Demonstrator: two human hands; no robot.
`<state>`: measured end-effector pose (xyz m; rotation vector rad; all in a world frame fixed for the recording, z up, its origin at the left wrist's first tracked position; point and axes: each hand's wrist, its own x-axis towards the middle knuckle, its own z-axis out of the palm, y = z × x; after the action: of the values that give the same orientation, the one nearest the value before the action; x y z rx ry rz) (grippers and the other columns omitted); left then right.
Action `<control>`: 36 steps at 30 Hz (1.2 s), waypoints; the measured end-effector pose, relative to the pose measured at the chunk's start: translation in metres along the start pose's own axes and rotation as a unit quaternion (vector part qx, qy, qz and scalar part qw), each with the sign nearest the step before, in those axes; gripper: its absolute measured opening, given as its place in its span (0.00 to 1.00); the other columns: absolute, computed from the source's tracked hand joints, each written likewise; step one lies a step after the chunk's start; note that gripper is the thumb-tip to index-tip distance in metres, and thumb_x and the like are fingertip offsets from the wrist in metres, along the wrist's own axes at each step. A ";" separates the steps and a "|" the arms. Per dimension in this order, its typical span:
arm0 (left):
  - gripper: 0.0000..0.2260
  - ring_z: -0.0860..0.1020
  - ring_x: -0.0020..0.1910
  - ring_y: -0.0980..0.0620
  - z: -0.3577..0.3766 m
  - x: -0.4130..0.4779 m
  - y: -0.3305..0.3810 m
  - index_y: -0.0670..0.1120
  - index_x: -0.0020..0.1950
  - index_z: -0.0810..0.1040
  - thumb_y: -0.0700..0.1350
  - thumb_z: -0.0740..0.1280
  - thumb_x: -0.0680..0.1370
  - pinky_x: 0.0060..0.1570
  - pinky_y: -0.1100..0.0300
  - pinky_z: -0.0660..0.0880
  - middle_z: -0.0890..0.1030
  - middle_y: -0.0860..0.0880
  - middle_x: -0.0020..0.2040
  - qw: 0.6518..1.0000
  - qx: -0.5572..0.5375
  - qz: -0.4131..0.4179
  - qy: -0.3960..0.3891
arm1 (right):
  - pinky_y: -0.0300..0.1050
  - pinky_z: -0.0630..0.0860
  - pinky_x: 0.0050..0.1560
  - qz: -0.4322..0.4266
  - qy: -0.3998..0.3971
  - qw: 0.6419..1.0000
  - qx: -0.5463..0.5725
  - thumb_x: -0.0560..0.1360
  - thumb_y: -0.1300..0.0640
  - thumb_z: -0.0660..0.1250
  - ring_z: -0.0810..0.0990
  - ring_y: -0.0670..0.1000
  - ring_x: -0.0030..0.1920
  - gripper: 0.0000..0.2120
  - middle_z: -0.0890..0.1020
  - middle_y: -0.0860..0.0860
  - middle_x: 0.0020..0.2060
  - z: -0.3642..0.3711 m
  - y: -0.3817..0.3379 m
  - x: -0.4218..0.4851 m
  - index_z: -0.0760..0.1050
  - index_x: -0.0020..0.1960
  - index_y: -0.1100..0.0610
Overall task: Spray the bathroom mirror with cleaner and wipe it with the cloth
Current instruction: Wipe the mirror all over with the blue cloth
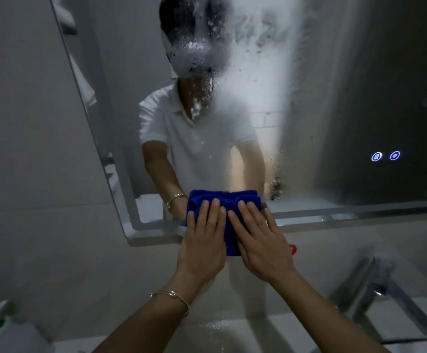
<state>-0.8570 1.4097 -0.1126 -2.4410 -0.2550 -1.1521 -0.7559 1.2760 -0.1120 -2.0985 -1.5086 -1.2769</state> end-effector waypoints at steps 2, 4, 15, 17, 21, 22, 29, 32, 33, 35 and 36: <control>0.33 0.40 0.75 0.41 -0.010 0.015 0.002 0.39 0.75 0.39 0.51 0.50 0.76 0.73 0.45 0.39 0.37 0.39 0.76 1.000 -0.009 0.007 0.001 | 0.54 0.48 0.74 0.049 0.010 0.999 0.003 0.82 0.49 0.42 0.43 0.53 0.77 0.26 0.40 0.54 0.77 -0.004 -0.001 0.011 0.40 0.78 0.55; 0.32 0.38 0.75 0.42 -0.024 0.047 -0.003 0.39 0.76 0.41 0.51 0.49 0.77 0.73 0.46 0.40 0.40 0.39 0.76 1.000 -0.002 0.020 0.023 | 0.52 0.44 0.75 0.103 0.039 0.994 0.020 0.82 0.48 0.39 0.40 0.53 0.77 0.26 0.37 0.54 0.77 -0.012 0.000 0.035 0.37 0.77 0.55; 0.29 0.52 0.74 0.40 -0.122 0.169 -0.116 0.38 0.75 0.53 0.49 0.53 0.77 0.72 0.43 0.47 0.56 0.37 0.75 0.992 0.007 -0.002 0.129 | 0.53 0.44 0.73 0.087 0.160 0.983 0.020 0.79 0.51 0.52 0.57 0.62 0.74 0.26 0.61 0.65 0.73 -0.095 0.001 0.216 0.60 0.74 0.63; 0.29 0.51 0.75 0.39 -0.129 0.163 -0.135 0.38 0.75 0.52 0.49 0.52 0.77 0.73 0.44 0.46 0.54 0.38 0.75 0.991 0.018 -0.015 0.128 | 0.56 0.46 0.73 0.083 0.156 0.984 -0.005 0.77 0.52 0.52 0.59 0.64 0.73 0.27 0.62 0.66 0.72 -0.099 -0.018 0.232 0.62 0.73 0.63; 0.34 0.46 0.75 0.40 -0.118 0.120 -0.155 0.40 0.76 0.44 0.48 0.57 0.76 0.73 0.46 0.42 0.50 0.38 0.76 0.992 0.034 -0.053 0.107 | 0.57 0.49 0.73 0.058 0.113 0.991 -0.043 0.76 0.53 0.53 0.59 0.64 0.74 0.28 0.62 0.66 0.72 -0.088 -0.065 0.227 0.61 0.73 0.64; 0.35 0.45 0.75 0.41 -0.113 0.107 -0.160 0.41 0.76 0.44 0.49 0.59 0.76 0.73 0.46 0.41 0.49 0.38 0.76 0.992 0.046 -0.059 0.098 | 0.56 0.49 0.73 0.050 0.106 0.992 -0.044 0.77 0.54 0.55 0.58 0.63 0.74 0.28 0.62 0.65 0.72 -0.083 -0.078 0.222 0.60 0.73 0.64; 0.36 0.44 0.75 0.40 -0.102 0.079 -0.175 0.41 0.76 0.43 0.53 0.60 0.77 0.73 0.44 0.44 0.45 0.40 0.76 0.992 0.087 -0.064 0.063 | 0.51 0.41 0.75 0.086 0.145 0.981 0.093 0.78 0.56 0.55 0.50 0.59 0.75 0.28 0.55 0.61 0.75 -0.056 -0.113 0.222 0.52 0.75 0.60; 0.34 0.46 0.75 0.41 -0.107 0.092 -0.172 0.41 0.76 0.43 0.51 0.58 0.78 0.73 0.46 0.42 0.48 0.40 0.76 0.991 0.070 -0.073 0.086 | 0.50 0.44 0.74 0.071 0.156 0.980 0.097 0.77 0.55 0.53 0.53 0.57 0.75 0.27 0.60 0.60 0.74 -0.064 -0.101 0.230 0.55 0.75 0.59; 0.33 0.47 0.75 0.41 -0.111 0.102 -0.171 0.41 0.76 0.44 0.50 0.57 0.79 0.73 0.46 0.41 0.49 0.39 0.76 0.990 0.062 -0.078 0.100 | 0.50 0.45 0.74 0.063 0.161 0.980 0.096 0.77 0.55 0.54 0.54 0.57 0.75 0.27 0.61 0.60 0.74 -0.070 -0.093 0.237 0.57 0.75 0.60; 0.29 0.49 0.75 0.39 -0.121 0.129 -0.163 0.40 0.76 0.45 0.49 0.54 0.80 0.72 0.44 0.43 0.52 0.37 0.76 0.986 0.054 -0.093 0.127 | 0.51 0.49 0.74 0.055 0.184 0.976 0.099 0.77 0.55 0.54 0.56 0.57 0.75 0.27 0.63 0.60 0.73 -0.087 -0.073 0.251 0.61 0.74 0.61; 0.28 0.50 0.75 0.39 -0.126 0.142 -0.156 0.39 0.75 0.46 0.49 0.53 0.80 0.72 0.44 0.44 0.53 0.37 0.76 0.984 0.053 -0.103 0.138 | 0.52 0.51 0.73 0.048 0.195 0.974 0.102 0.77 0.55 0.54 0.58 0.58 0.74 0.26 0.64 0.60 0.73 -0.095 -0.060 0.257 0.62 0.74 0.61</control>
<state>-0.9060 1.4902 0.1144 -2.1687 -0.4784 -1.5081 -0.8357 1.4043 0.1243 -1.6539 -1.2889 -1.3379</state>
